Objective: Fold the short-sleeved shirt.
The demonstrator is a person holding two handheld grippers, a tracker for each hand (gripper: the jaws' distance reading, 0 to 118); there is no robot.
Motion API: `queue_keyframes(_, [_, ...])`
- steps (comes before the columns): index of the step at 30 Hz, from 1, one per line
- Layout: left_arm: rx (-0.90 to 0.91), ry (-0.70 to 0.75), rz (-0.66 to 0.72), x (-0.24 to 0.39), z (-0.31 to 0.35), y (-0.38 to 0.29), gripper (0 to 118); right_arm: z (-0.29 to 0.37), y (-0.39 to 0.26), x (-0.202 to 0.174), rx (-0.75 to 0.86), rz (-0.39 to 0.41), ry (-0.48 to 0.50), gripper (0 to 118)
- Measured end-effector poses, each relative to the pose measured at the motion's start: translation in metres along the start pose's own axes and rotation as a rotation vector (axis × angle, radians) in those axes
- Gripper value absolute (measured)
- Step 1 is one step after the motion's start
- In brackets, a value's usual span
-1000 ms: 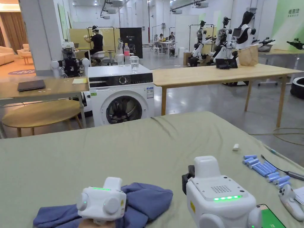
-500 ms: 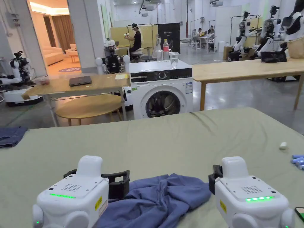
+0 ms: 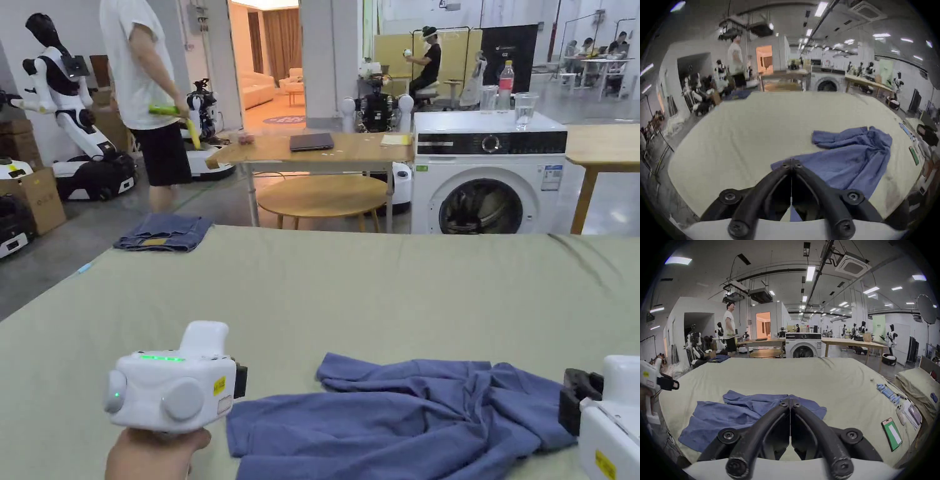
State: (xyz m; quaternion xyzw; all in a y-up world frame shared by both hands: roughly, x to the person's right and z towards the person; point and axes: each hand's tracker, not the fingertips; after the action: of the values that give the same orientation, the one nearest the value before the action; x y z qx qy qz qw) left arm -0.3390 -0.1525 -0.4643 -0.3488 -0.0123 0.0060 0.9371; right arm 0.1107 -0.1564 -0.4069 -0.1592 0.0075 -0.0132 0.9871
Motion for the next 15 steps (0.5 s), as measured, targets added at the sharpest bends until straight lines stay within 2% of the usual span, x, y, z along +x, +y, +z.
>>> queue_keyframes(5, [-0.152,0.043,0.053,-0.018,-0.093,0.009,0,-0.016,-0.002,0.014,-0.017,0.016,-0.017,0])
queue_keyframes(6, [-0.169,0.058,0.048,-0.019,-0.108,0.009,30,-0.020,-0.002,0.019,-0.022,0.018,-0.021,0])
queue_keyframes(7, [-0.173,0.075,0.037,-0.018,-0.120,0.009,76,-0.025,-0.004,0.024,-0.027,0.022,-0.031,0])
queue_keyframes(8, [-0.200,0.085,0.027,-0.018,-0.135,0.009,113,-0.030,-0.005,0.030,-0.033,0.026,-0.043,0])
queue_keyframes(9, [-0.246,0.083,0.019,-0.014,-0.142,0.004,116,-0.035,-0.006,0.037,-0.041,0.025,-0.051,0])
queue_keyframes(11, [-0.271,0.121,0.009,-0.010,-0.158,-0.003,110,-0.045,-0.010,0.050,-0.069,0.025,-0.081,0])
queue_keyframes(13, [-0.323,0.158,0.000,-0.005,-0.159,-0.007,98,-0.058,-0.015,0.066,-0.104,0.025,-0.104,0])
queue_keyframes(15, [-0.335,0.130,-0.010,0.003,-0.152,-0.011,98,-0.076,-0.023,0.083,-0.167,0.046,-0.156,0])
